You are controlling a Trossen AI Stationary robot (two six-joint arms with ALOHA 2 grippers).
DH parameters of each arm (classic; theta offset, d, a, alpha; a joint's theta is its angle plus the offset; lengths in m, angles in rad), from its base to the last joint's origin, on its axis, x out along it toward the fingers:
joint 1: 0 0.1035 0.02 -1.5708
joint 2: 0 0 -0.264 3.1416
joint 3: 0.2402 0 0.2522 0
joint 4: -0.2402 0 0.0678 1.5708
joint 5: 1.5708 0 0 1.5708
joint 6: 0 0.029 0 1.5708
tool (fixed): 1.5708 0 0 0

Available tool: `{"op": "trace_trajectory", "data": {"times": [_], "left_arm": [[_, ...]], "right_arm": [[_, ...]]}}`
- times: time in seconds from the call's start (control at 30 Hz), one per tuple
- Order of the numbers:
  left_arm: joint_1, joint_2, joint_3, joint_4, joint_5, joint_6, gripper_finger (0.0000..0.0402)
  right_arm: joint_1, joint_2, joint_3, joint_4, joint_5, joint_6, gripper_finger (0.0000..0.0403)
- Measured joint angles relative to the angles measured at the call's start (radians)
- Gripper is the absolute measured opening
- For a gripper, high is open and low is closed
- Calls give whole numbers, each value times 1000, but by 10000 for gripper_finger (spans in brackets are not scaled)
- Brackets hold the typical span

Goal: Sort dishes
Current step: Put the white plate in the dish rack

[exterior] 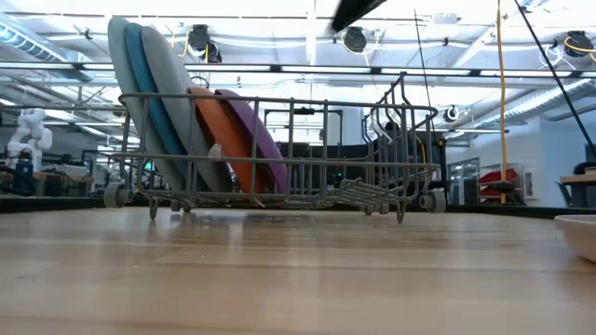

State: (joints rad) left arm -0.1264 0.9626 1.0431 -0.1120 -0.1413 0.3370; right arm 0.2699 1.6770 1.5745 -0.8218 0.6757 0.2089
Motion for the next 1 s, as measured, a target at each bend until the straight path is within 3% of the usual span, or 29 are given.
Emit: {"op": "trace_trajectory", "data": {"times": [0.2,0.3,0.4,0.53,0.7,0.83,1.0], "left_arm": [[-54,107,-2,-13,79,54,121],[-86,172,-4,-13,73,58,121],[-111,207,-4,3,38,61,121],[-146,221,-4,100,28,40,121],[-221,203,-3,217,29,8,121],[-296,192,-3,226,26,-9,121],[-388,183,-3,232,-52,-86,121]], "right_arm": [[162,-127,0,-317,0,256,2],[253,-144,1,-457,-96,440,16],[344,-143,-15,-524,-262,584,42],[443,-141,-99,-450,-378,690,87],[475,-141,-297,-227,-518,717,140],[478,-141,-467,-86,-522,681,164],[450,-144,-623,-29,-563,639,175]]}}
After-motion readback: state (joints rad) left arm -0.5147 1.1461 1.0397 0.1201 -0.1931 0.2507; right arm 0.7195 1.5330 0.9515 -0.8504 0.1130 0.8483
